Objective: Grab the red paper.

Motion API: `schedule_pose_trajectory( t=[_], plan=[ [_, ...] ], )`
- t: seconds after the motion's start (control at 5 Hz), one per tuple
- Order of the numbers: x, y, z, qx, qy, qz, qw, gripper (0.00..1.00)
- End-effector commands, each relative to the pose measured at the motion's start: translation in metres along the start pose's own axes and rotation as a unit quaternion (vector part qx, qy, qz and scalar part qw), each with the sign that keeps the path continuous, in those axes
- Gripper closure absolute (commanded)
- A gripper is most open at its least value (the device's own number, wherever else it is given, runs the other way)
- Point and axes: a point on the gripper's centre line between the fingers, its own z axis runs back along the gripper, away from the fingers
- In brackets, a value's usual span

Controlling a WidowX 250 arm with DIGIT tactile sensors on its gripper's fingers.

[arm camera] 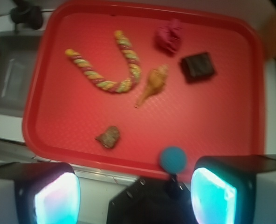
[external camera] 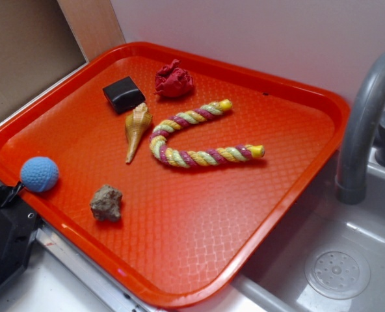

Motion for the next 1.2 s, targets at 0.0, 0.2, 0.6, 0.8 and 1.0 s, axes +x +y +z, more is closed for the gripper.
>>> schedule_pose_trajectory(
  t=[0.0,0.2,0.6,0.8,1.0],
  plan=[
    [0.053,0.013,-0.035,0.012,-0.064,-0.025,0.998,0.0],
    [0.079,0.017,-0.052,0.021,-0.072,-0.039,0.996,0.0],
    [0.116,0.034,-0.092,0.035,-0.054,-0.056,0.996,0.0],
    [0.126,0.046,-0.106,0.042,-0.047,-0.048,0.997,0.0],
    [0.134,0.058,-0.127,0.065,-0.032,-0.045,0.996,0.0]
  ],
)
